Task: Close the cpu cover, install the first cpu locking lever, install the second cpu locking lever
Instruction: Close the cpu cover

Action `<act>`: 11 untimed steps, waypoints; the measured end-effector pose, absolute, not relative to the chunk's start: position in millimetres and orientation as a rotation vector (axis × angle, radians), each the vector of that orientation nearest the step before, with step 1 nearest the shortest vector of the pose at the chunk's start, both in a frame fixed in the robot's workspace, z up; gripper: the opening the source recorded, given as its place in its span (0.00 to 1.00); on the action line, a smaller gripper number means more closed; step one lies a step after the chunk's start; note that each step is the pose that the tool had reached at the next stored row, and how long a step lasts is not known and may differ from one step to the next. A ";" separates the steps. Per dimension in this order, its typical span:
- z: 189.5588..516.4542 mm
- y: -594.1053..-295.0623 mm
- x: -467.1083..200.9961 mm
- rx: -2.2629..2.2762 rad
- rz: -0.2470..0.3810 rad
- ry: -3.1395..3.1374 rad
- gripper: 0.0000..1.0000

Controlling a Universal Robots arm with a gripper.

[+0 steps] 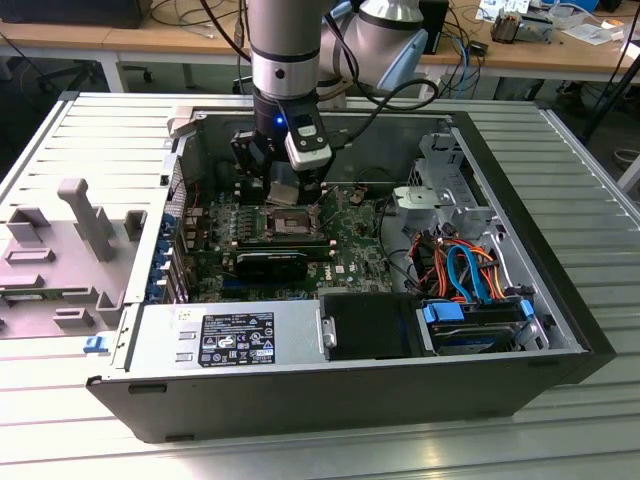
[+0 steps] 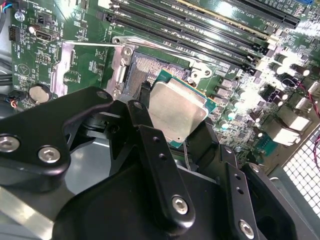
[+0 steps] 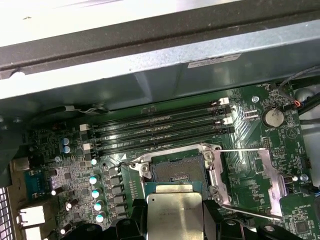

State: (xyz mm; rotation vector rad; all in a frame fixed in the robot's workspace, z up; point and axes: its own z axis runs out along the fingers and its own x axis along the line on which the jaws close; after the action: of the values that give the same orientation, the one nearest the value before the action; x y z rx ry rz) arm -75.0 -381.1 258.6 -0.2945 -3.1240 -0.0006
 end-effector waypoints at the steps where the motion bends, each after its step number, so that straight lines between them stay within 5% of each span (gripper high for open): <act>1: 258.4 -381.1 -74.9 -0.298 -0.001 -3.124 0.55; 11: 256.9 -381.1 -74.9 -0.348 0.000 -3.119 0.55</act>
State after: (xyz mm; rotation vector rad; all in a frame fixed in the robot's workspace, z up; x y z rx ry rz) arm -74.9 -381.1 256.9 -0.3478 -3.1186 -0.0004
